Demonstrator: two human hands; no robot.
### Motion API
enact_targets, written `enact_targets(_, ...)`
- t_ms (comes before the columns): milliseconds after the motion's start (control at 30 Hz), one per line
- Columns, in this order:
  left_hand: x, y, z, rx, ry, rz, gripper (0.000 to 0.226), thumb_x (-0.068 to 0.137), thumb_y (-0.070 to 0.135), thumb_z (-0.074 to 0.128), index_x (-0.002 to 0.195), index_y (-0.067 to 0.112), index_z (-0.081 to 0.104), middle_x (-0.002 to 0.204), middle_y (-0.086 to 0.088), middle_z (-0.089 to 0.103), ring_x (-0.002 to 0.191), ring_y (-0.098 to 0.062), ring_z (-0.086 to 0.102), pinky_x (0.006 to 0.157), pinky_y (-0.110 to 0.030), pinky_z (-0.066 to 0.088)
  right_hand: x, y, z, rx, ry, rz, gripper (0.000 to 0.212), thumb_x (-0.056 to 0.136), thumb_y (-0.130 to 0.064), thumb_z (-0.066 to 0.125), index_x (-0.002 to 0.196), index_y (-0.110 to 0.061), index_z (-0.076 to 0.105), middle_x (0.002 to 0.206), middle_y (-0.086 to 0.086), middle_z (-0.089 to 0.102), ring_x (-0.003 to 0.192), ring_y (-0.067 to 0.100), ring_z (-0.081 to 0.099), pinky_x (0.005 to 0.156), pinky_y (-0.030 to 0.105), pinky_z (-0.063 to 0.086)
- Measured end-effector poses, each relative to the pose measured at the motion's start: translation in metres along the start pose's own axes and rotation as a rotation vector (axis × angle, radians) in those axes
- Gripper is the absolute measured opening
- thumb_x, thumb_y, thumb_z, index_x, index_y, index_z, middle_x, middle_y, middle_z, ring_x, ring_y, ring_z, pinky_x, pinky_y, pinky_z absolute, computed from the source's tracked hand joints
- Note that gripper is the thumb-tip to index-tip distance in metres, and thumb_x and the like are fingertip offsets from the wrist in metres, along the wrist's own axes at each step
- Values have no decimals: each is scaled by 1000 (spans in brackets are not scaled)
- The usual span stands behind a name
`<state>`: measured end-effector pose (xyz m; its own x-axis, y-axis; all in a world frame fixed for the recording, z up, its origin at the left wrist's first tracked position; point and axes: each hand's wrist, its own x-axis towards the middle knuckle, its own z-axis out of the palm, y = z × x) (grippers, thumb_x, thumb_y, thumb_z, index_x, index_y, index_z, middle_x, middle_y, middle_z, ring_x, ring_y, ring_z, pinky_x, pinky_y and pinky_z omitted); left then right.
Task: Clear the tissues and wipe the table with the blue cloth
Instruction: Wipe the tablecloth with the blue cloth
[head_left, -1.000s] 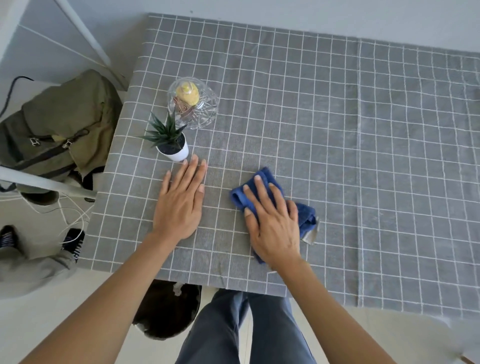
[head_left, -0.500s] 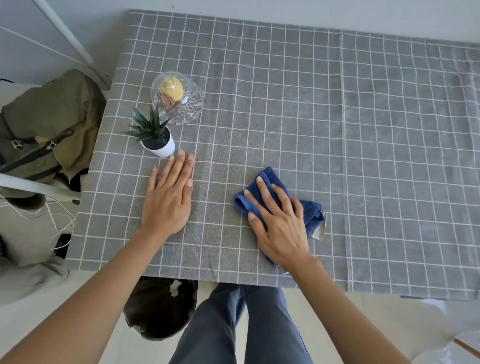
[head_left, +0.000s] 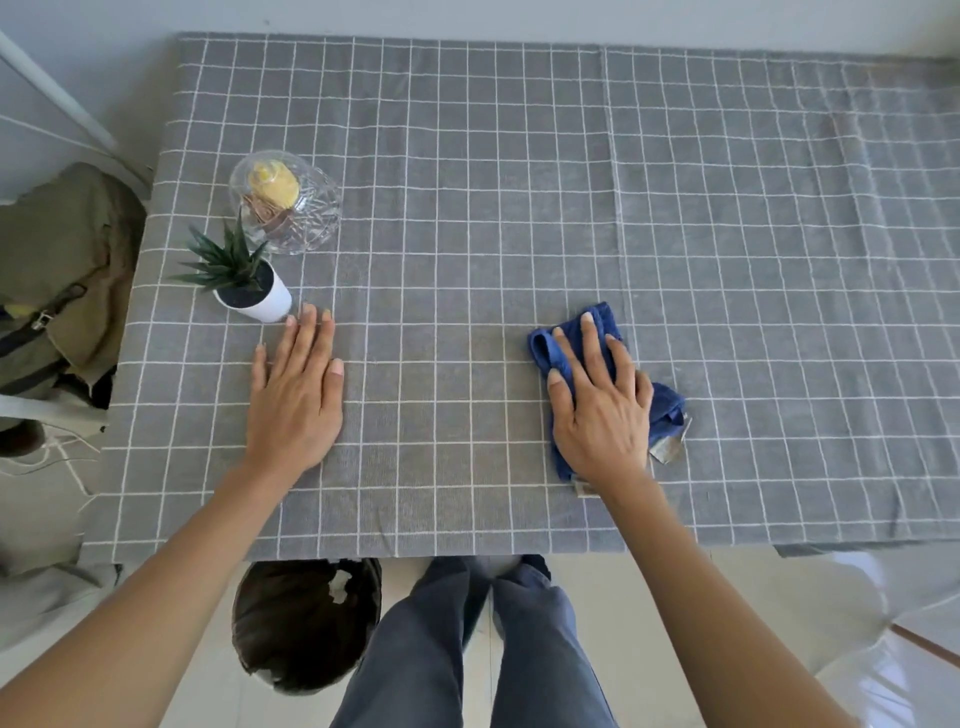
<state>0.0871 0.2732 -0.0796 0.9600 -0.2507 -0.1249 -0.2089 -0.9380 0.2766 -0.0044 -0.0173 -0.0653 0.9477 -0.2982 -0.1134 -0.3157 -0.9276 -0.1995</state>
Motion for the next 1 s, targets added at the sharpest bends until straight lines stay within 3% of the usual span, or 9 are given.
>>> enact_targets(300, 31, 113, 32, 9, -20, 85, 55, 101, 41, 4, 151, 23, -8, 158, 1, -17, 146, -15, -15, 118, -44, -13, 3, 4, 2, 23, 28, -29, 53, 98, -46, 20, 148, -32, 31, 159, -6, 16, 142, 24, 23, 108, 41, 17)
enact_targets(500, 32, 176, 51, -23, 10, 129, 53, 102, 33, 10, 154, 21, 3, 161, 1, -5, 149, -16, -7, 120, -46, -6, 8, 13, 3, 52, 51, -54, 55, 97, -46, 19, 146, -29, 35, 158, -6, 20, 139, 26, 27, 105, 43, 22)
enact_targets(700, 32, 173, 57, -12, 28, 126, 53, 102, 34, 9, 154, 24, 1, 162, 4, -5, 148, -13, -7, 120, -46, -4, 48, 72, -15, 92, 95, 247, 56, 95, -45, 20, 148, -31, 29, 160, -10, 13, 141, 27, 19, 109, 47, 17)
enact_targets(767, 32, 174, 57, -7, 34, 123, 53, 102, 33, 10, 154, 24, 2, 162, 4, -3, 149, -14, -6, 120, -46, -3, 47, 65, -15, 110, 100, 164, 54, 96, -45, 22, 148, -32, 29, 159, -11, 15, 141, 25, 19, 108, 46, 17)
enact_targets(900, 32, 174, 56, 8, 37, 118, 54, 100, 35, 6, 153, 25, 3, 162, 4, -2, 149, -13, -4, 120, -45, -3, 30, 51, -10, 65, 51, -194, 49, 98, -43, 31, 145, -30, 38, 156, -11, 25, 138, 22, 26, 103, 45, 23)
enact_targets(1000, 31, 176, 55, 8, 30, 118, 54, 100, 35, 4, 153, 25, 1, 161, 5, -4, 148, -13, -6, 120, -44, -6, 50, 72, -16, 48, 60, -101, 50, 98, -43, 28, 146, -30, 37, 157, -11, 23, 139, 24, 25, 105, 44, 22)
